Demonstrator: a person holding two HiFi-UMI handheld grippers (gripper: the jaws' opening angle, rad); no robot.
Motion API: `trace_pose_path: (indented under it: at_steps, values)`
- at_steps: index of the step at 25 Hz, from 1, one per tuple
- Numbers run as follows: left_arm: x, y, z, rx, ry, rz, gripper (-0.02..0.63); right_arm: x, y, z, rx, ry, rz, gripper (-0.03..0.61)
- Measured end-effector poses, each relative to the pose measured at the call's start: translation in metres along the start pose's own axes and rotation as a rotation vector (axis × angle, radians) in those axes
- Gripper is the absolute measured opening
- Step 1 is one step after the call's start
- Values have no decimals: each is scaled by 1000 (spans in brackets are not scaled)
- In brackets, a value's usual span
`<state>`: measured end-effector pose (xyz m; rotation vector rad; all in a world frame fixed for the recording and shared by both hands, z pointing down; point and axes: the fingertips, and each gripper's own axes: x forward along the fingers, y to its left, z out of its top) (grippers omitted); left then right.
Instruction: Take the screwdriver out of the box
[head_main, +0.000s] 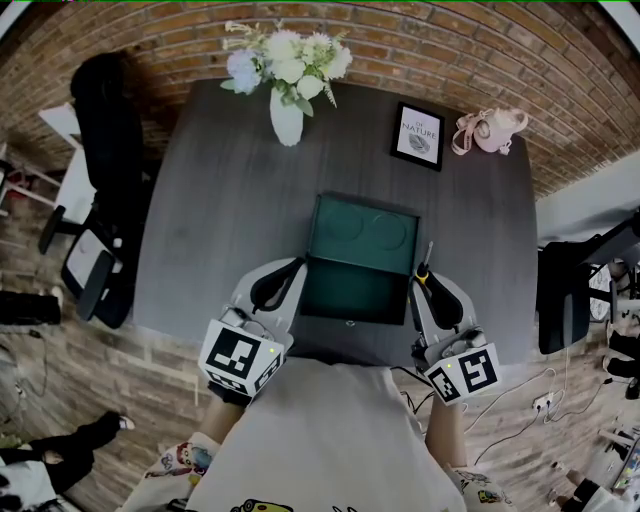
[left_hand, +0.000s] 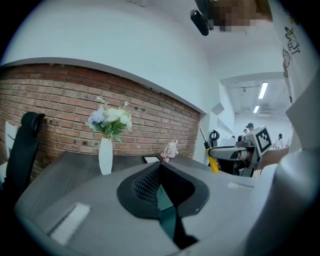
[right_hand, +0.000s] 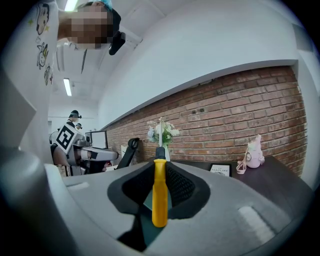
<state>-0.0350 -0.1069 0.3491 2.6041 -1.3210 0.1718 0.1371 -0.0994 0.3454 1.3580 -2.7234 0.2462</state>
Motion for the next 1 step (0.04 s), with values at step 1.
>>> trace_pose_path:
  at_steps: [1]
  values:
    - [1, 0, 0, 1, 0, -1, 2, 0, -1, 0, 0, 1, -1, 72]
